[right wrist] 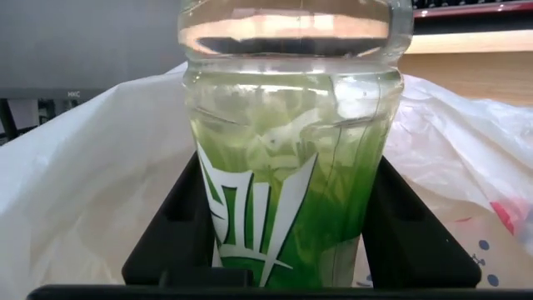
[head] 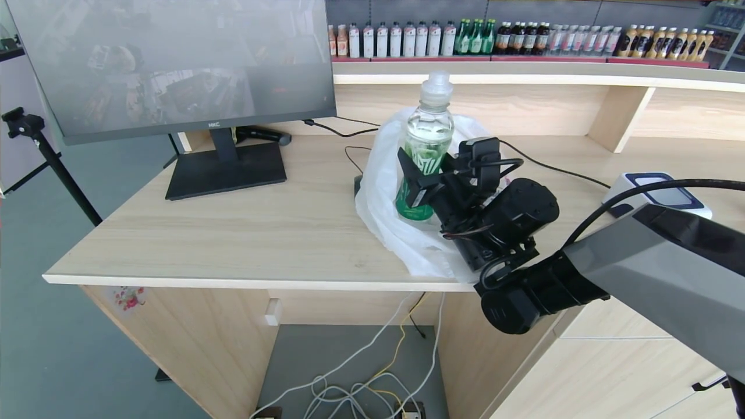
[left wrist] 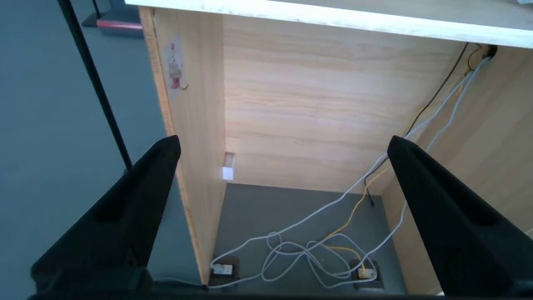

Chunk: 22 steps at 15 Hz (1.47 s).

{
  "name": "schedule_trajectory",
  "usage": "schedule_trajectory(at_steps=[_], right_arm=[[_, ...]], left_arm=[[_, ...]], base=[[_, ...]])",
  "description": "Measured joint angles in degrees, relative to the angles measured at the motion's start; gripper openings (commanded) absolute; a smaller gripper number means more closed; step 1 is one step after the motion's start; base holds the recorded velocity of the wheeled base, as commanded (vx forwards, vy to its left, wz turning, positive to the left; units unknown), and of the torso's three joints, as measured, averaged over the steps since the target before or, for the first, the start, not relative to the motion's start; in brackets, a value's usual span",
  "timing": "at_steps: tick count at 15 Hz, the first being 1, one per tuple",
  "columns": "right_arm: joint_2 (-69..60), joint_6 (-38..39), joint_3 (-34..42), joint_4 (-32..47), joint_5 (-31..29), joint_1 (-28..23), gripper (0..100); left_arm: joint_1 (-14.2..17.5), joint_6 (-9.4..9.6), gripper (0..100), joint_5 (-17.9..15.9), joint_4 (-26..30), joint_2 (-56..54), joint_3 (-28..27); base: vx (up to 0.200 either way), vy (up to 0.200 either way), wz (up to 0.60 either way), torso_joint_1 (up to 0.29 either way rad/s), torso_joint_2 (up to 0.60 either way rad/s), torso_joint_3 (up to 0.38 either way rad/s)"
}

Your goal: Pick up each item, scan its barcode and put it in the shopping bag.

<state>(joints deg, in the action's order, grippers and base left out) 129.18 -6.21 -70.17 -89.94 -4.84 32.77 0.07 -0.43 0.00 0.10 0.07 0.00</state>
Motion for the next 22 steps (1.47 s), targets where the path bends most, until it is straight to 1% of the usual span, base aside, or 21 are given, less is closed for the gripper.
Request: schedule_trajectory(at_steps=[10, 11, 15, 19, 22], right_arm=[[0.39, 0.00, 0.05, 0.02, 0.13, 0.00, 0], [0.39, 0.00, 0.00, 0.02, 0.17, 0.00, 100], [-0.22, 0.09, 0.72, 0.04, 0.02, 0.09, 100], [-3.13, 0.09, 5.03, 0.04, 0.02, 0.09, 100], [-7.57, 0.41, 10.83, 0.04, -0.40, 2.23, 100]], left_arm=[[0.00, 0.00, 100, 0.00, 0.00, 0.00, 0.00], [0.00, 0.00, 100, 0.00, 0.00, 0.00, 0.00], [-0.05, 0.00, 100, 0.00, 0.00, 0.00, 0.00], [-0.05, 0.02, 100, 0.00, 0.00, 0.00, 0.00], [-0.02, 0.10, 100, 0.00, 0.00, 0.00, 0.00]], base=[[0.000, 0.000, 0.00, 0.000, 0.00, 0.000], [0.000, 0.000, 0.00, 0.000, 0.00, 0.000], [0.000, 0.000, 0.00, 0.000, 0.00, 0.000], [0.000, 0.000, 0.00, 0.000, 0.00, 0.000], [0.000, 0.000, 0.00, 0.000, 0.00, 0.000]])
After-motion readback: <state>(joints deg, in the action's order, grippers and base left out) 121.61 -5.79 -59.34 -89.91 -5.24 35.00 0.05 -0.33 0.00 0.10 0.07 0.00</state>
